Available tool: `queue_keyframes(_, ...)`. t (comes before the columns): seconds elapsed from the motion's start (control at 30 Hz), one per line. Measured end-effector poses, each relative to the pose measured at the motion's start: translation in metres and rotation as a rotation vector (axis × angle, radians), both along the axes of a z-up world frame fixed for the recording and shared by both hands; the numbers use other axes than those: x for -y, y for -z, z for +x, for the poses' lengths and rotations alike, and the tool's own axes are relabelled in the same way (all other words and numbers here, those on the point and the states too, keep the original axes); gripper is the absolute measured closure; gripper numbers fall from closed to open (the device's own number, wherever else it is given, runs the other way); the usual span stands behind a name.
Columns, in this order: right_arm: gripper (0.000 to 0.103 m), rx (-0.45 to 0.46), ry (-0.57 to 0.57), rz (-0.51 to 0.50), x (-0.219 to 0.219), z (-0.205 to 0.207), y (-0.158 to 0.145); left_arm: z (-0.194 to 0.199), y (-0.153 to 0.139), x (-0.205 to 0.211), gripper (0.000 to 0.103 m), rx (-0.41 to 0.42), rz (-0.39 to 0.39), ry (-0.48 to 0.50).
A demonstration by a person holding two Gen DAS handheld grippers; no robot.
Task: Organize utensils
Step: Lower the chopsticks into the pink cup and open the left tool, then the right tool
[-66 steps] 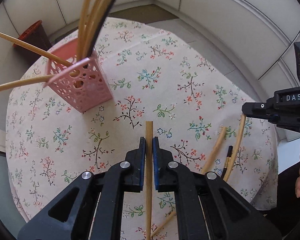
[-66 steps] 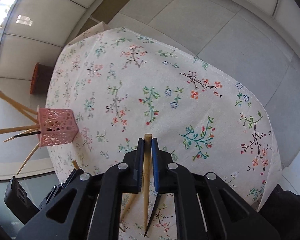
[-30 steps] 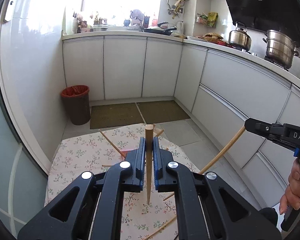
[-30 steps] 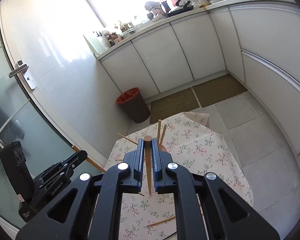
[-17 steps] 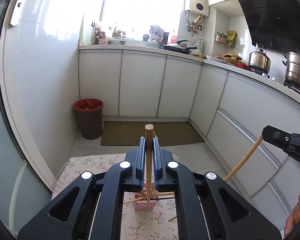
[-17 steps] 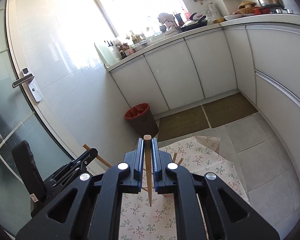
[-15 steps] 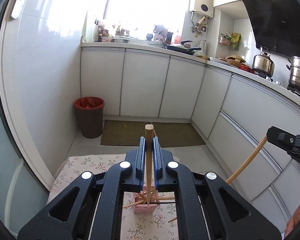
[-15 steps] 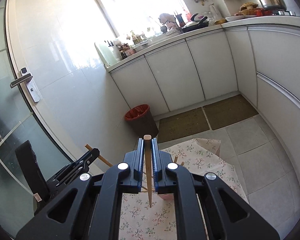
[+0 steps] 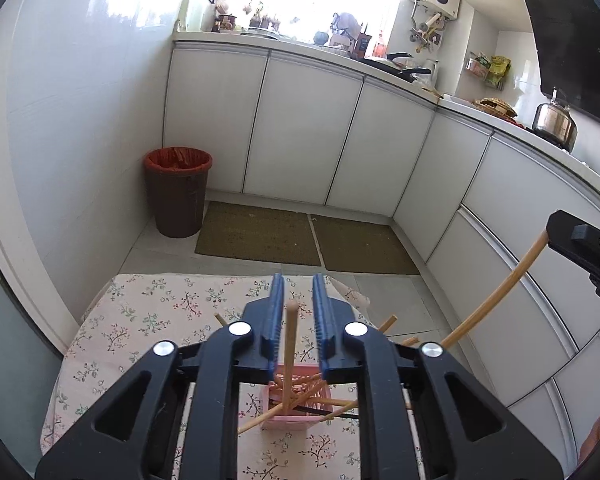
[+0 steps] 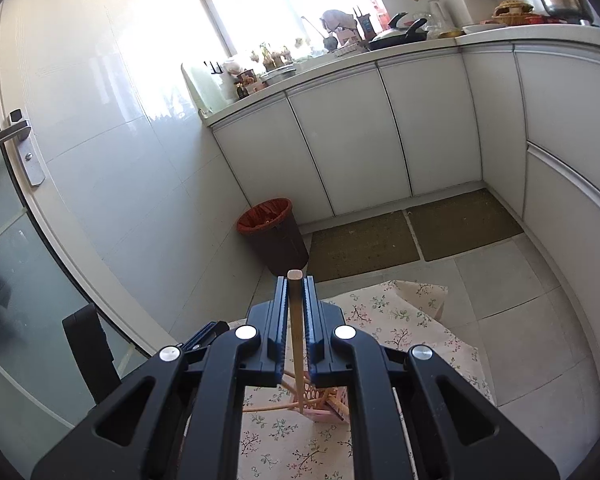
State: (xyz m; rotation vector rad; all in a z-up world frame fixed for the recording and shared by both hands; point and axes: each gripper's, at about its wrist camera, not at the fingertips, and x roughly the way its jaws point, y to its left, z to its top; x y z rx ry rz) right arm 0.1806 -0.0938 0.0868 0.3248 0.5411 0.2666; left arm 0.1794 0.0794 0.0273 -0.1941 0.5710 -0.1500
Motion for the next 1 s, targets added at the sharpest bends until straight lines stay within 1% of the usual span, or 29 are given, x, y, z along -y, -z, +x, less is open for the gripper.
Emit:
queue_keyframes(0.1, 0.095, -0.003, 0.006, -0.002, -0.002, 0.005, 0.005, -0.006, -0.008, -0.003, 0.080, 0.036, -0.007, -0.001)
queue_keyframes(0.2, 0.095, 0.000, 0.014, -0.007, -0.005, 0.007, 0.007, -0.014, -0.022, -0.009, 0.077, 0.080, -0.026, -0.027)
queue_keyframes(0.33, 0.095, 0.031, 0.026, -0.035, -0.013, 0.006, 0.008, -0.026, -0.040, -0.019, 0.076, 0.126, -0.030, -0.074)
queue_keyframes(0.4, 0.095, 0.049, 0.033, -0.057, -0.018, 0.008, 0.009, -0.031, -0.046, -0.025, 0.072, 0.140, -0.040, -0.090)
queue_keyframes(0.43, 0.095, 0.057, 0.035, -0.070, -0.021, 0.008, 0.010, -0.033, -0.048, -0.027, 0.071, 0.148, -0.045, -0.096)
queue_keyframes(0.5, 0.095, 0.070, 0.036, -0.089, -0.027, 0.010, 0.014, -0.036, -0.050, -0.030, 0.070, 0.154, -0.046, -0.109)
queue_keyframes(0.6, 0.095, 0.079, 0.038, -0.108, -0.036, 0.013, 0.025, -0.034, -0.047, -0.033, 0.068, 0.142, -0.050, -0.118)
queue_keyframes(0.7, 0.095, 0.072, 0.017, -0.111, -0.046, 0.020, 0.042, -0.034, -0.046, -0.035, 0.068, 0.135, -0.043, -0.127)
queue_keyframes(0.77, 0.092, 0.064, 0.008, -0.125, -0.052, 0.024, 0.052, -0.035, -0.047, -0.036, 0.065, 0.138, -0.036, -0.137)
queue_keyframes(0.87, 0.091, 0.073, 0.002, -0.126, -0.051, 0.022, 0.050, -0.040, -0.051, -0.037, 0.063, 0.152, -0.034, -0.139)
queue_keyframes(1.0, 0.091, 0.106, 0.041, -0.138, -0.041, 0.009, 0.033, -0.044, -0.055, -0.031, 0.062, 0.156, -0.009, -0.141)
